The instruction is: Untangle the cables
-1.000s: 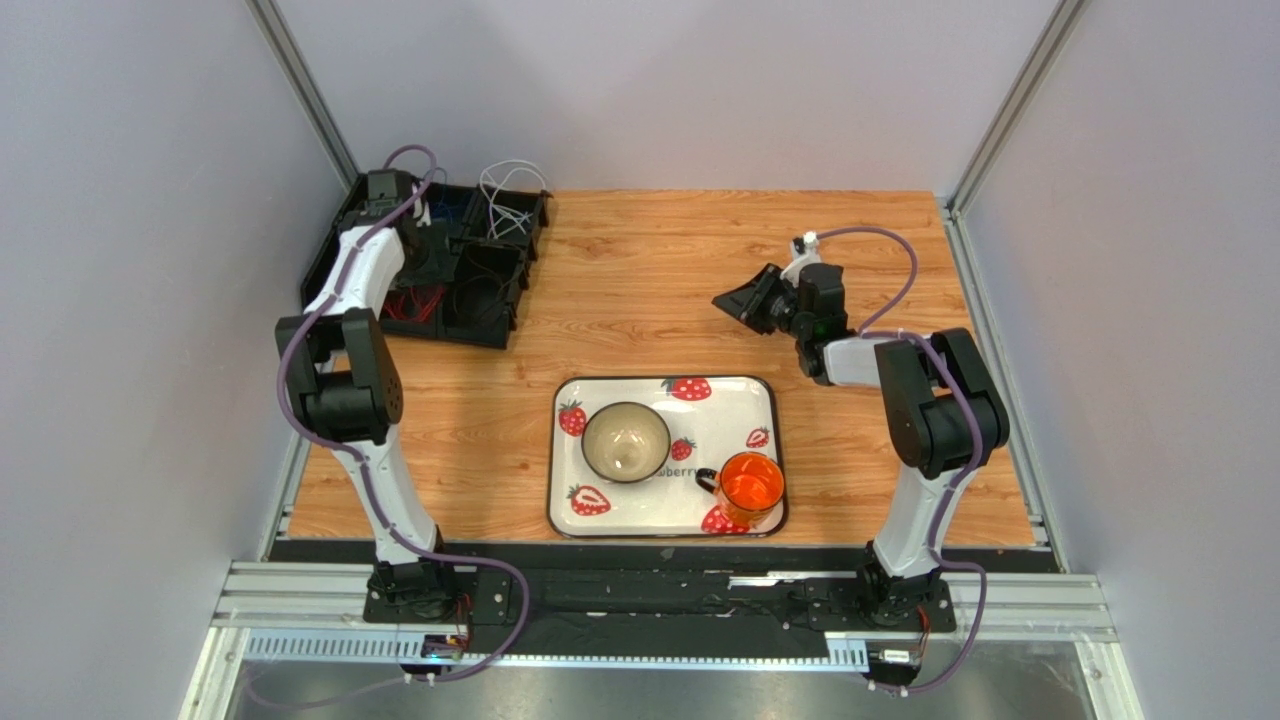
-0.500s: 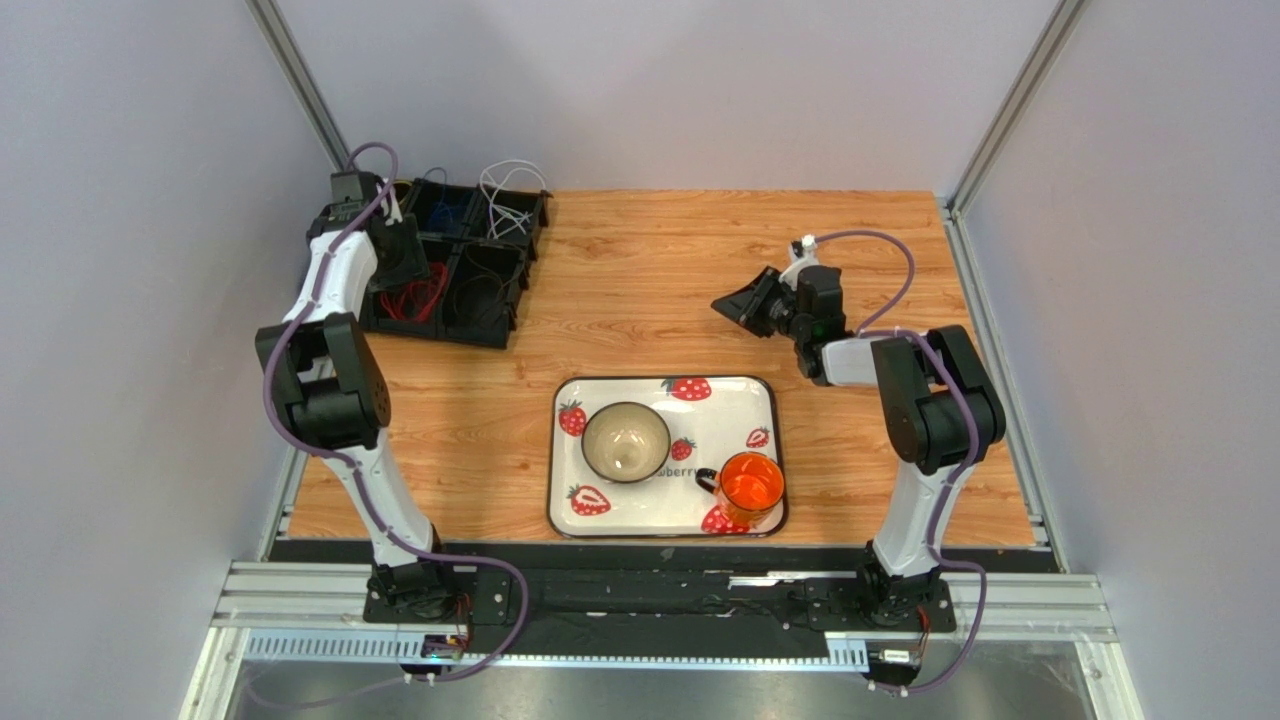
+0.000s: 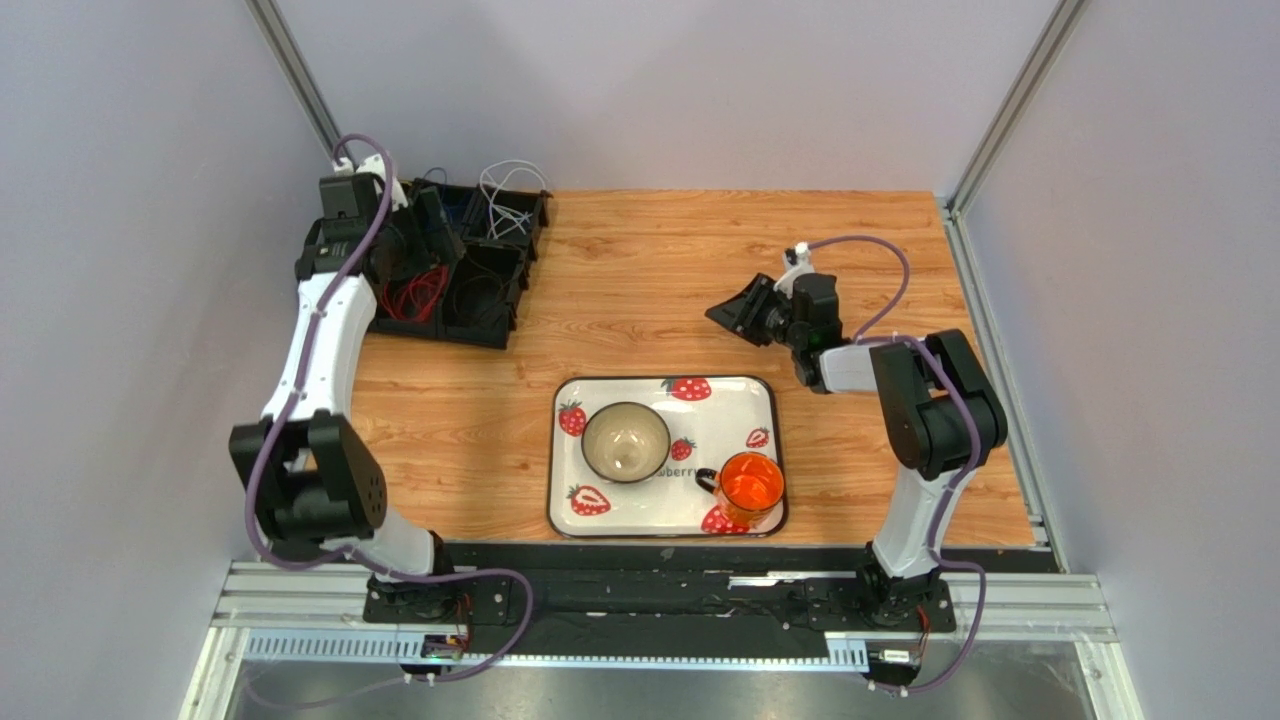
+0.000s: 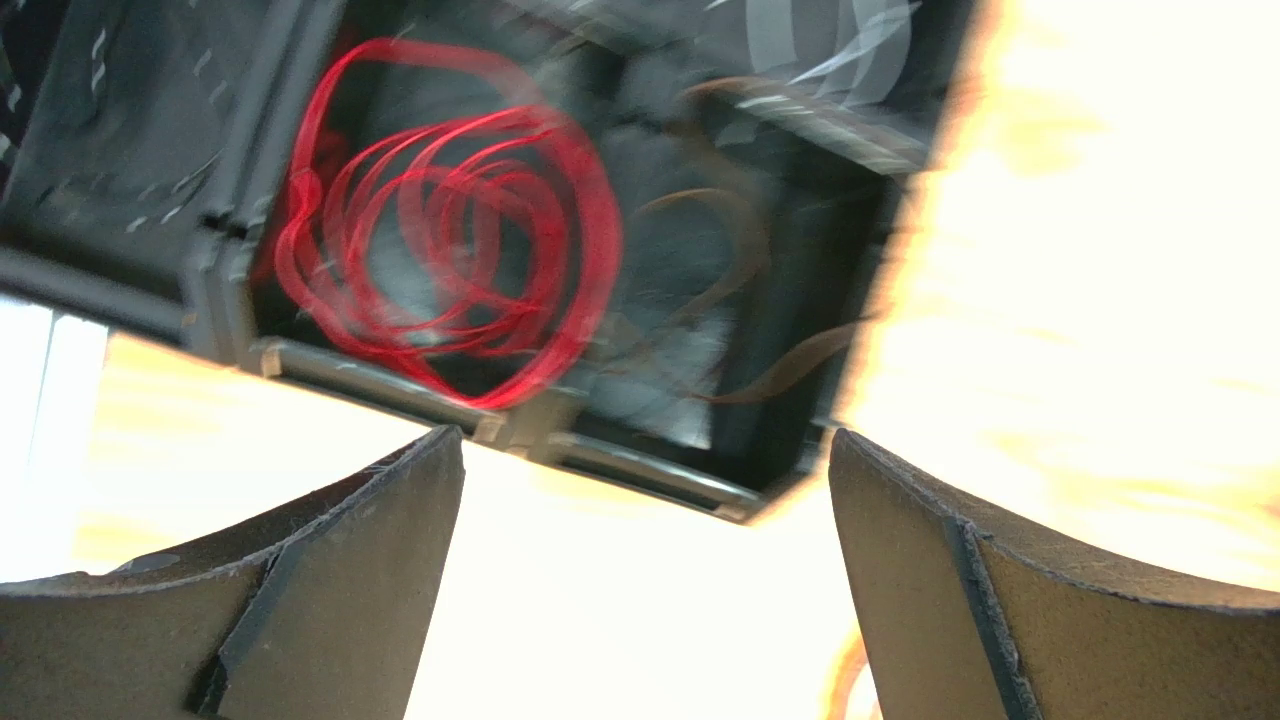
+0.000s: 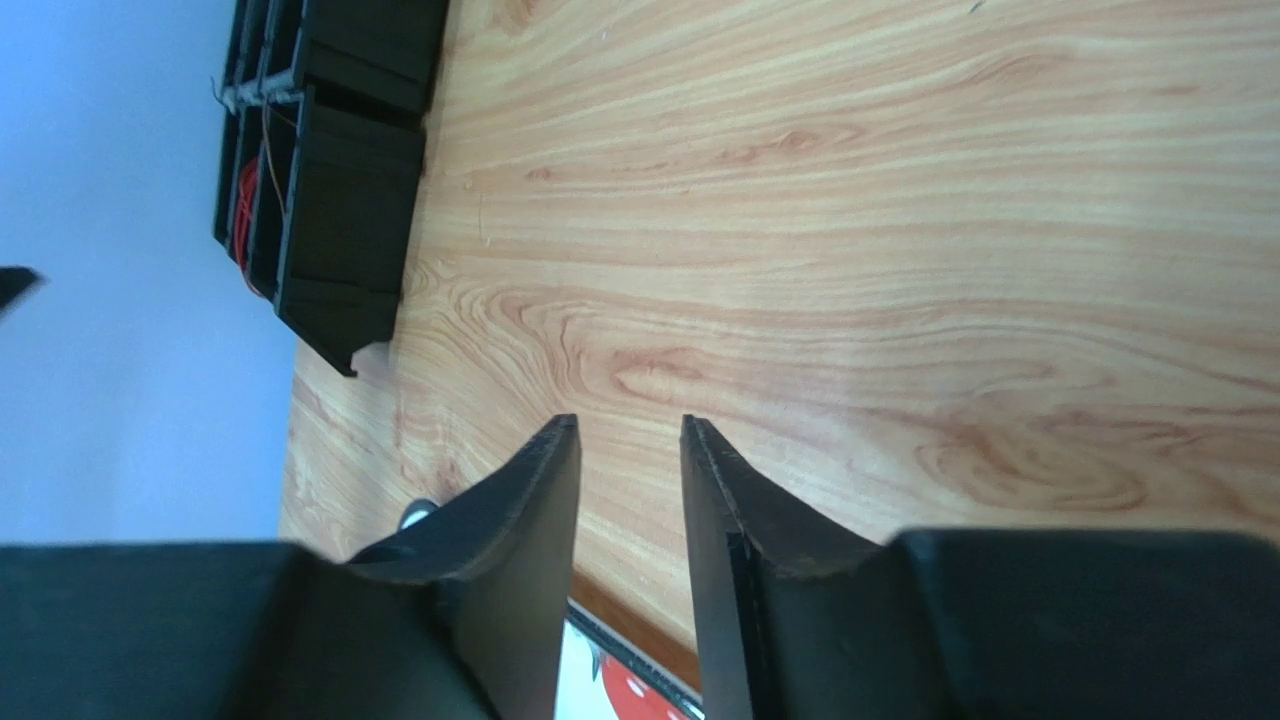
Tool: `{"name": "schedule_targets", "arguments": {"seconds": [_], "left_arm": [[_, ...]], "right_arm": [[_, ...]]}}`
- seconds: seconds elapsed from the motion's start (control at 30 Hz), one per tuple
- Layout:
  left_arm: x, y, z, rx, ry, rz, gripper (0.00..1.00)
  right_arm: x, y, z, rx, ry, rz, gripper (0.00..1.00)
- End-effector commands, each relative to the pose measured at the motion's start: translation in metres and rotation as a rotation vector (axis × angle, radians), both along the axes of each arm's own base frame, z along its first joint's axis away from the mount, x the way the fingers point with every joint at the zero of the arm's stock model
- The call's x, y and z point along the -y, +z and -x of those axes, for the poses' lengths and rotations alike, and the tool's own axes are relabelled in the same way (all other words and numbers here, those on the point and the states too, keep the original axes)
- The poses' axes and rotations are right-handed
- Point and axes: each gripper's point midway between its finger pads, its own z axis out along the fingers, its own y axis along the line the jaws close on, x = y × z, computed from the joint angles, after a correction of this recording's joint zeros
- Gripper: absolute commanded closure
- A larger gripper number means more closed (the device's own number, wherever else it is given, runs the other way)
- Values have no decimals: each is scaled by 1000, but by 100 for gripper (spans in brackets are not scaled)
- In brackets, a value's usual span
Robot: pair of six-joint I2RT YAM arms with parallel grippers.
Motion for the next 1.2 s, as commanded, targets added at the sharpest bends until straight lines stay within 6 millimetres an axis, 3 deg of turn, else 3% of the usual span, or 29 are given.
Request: {"name": "schedule_targets", "arguments": {"seconds": [0.0,0.03,0.07,0.1,0.13,0.17,0.23,0.27,0.3,0.37,0.43,0.47,0.5,0.6,0.7,0.87,1.17], "left_arm": [[35,38,37,104,-83,109,1],[37,38,46,107,-84,115,1],[40,54,62,157,-91,109,1],[42,55,72,165,-98,110,1],[46,43,84,148,-106,121,1],[49,54,98,190,-115,115,1],[51,37,117,152,-118,113,1],[53,39,126,172,-133,108,1],[55,25,134,146,-155,100,1],[58,21,143,149,-169,104,1],[65,10,153,117,-176,140,1],[68,11,158,122,-180,153,1],[71,5,163,106,-185,168,1],[80,2,170,109,-231,176,1],[89,3,171,93,-279,206,1],[90,-6,170,32,-291,213,1],[88,-3,174,43,-274,194,1]], "right_arm": [[-17,44,12,177,32,86,60],[-17,45,13,186,28,106,59],[-17,44,17,198,31,137,58],[-23,45,24,200,41,155,56],[-21,54,26,226,20,173,56],[-21,54,30,233,15,194,55],[-24,55,39,250,2,258,54],[-22,67,43,276,-16,275,53],[-25,62,53,272,-6,323,52],[-14,77,58,309,-85,372,50],[-7,71,70,310,-109,428,46],[-4,81,76,333,-121,416,41],[1,71,85,320,-114,422,39],[3,87,100,381,-100,374,36],[8,84,110,388,-100,363,31],[8,79,105,362,-111,367,28],[2,76,101,356,-95,369,30]]}}
